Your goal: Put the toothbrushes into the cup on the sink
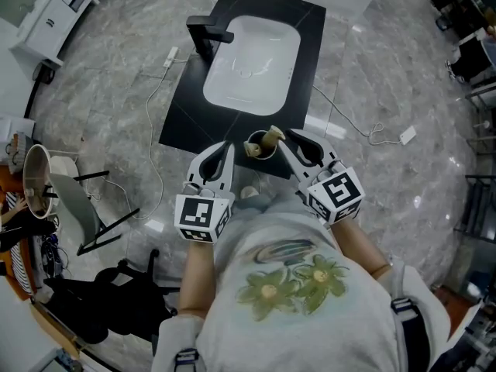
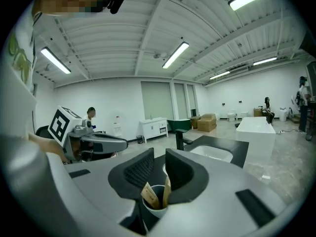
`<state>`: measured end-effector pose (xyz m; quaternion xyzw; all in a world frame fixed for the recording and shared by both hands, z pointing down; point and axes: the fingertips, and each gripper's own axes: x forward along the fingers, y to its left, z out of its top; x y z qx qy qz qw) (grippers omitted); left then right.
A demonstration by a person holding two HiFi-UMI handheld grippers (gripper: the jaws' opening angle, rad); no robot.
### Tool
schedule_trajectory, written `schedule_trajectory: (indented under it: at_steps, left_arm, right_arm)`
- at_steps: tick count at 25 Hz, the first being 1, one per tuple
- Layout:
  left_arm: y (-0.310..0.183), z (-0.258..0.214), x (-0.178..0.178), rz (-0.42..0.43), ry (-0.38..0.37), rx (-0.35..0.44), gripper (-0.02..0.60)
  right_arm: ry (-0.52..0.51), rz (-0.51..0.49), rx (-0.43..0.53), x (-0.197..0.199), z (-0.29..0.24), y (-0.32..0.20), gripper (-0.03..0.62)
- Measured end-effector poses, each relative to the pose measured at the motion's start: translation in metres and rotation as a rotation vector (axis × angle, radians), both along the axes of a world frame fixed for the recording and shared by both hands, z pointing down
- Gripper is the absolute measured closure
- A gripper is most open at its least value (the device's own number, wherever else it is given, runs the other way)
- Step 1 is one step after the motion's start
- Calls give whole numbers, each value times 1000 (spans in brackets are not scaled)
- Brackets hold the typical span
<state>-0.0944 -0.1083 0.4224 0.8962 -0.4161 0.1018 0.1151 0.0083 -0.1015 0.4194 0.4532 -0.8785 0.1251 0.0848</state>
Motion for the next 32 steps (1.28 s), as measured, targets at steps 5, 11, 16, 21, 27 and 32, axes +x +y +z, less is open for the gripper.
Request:
schedule_trajectory:
  at_steps: [5, 11, 16, 21, 27, 32]
  left_arm:
    - [2, -5, 2, 0, 38, -3, 563]
    - [3, -6, 6, 12, 50, -8, 563]
    - [5, -7, 11, 30, 54, -13, 563]
    - [3, -4, 11, 38, 53, -19, 563]
    - [-2, -2, 8, 40, 56, -20, 563]
    - [-5, -2, 4, 40, 63, -20, 563]
  right_arm:
    - [-45, -62, 15, -7, -5, 6, 543]
    - [-73, -90, -27, -12, 1, 11, 553]
    - [-93, -90, -42, -12, 0, 11, 553]
    - [-93, -79, -51, -9, 3, 8, 553]
    - [-97, -46, -51, -3, 3, 4, 553]
    - [-90, -31, -49, -3, 1, 0, 554]
